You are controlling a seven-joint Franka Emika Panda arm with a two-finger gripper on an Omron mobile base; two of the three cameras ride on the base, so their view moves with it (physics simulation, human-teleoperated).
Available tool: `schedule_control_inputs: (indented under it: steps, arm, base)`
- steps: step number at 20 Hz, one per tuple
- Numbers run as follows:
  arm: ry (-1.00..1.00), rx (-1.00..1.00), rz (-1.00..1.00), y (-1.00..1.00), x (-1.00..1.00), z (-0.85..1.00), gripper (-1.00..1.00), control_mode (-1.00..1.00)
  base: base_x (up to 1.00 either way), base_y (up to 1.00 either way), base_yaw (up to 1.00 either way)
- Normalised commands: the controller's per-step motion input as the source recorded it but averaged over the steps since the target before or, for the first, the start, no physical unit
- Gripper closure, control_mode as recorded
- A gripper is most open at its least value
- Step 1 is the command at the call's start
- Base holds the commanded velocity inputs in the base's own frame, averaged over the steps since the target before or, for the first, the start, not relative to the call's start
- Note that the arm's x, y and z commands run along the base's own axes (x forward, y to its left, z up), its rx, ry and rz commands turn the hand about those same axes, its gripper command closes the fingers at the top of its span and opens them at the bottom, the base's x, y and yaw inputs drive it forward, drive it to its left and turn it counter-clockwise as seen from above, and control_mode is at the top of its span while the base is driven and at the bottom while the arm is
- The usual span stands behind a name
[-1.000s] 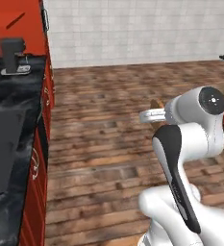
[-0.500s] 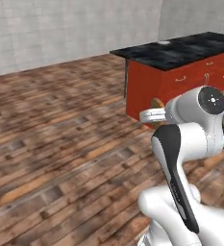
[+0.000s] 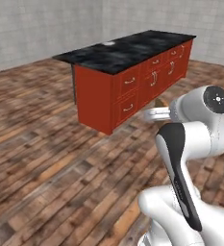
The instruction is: Start the toaster. Once the lever pops up, take the bread to the plate on the dining counter.
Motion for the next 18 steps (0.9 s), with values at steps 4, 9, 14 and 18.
schedule_control_inputs:
  steps: [4, 9, 14, 18]
  arm:
    - [0.0, 0.0, 0.0, 0.0, 0.0, 0.0, 1.0, 1.0]
    - [0.0, 0.0, 0.0, 0.0, 0.0, 0.0, 1.0, 1.0]
    - [0.0, 0.0, 0.0, 0.0, 0.0, 0.0, 1.0, 1.0]
    - [0.0, 0.0, 0.0, 0.0, 0.0, 0.0, 1.0, 1.0]
  base:
    - [1.0, 0.23, -0.14]
    - [1.0, 0.7, -0.18]
    - [1.0, 1.0, -0.15]
    - [1.0, 1.0, -0.14]
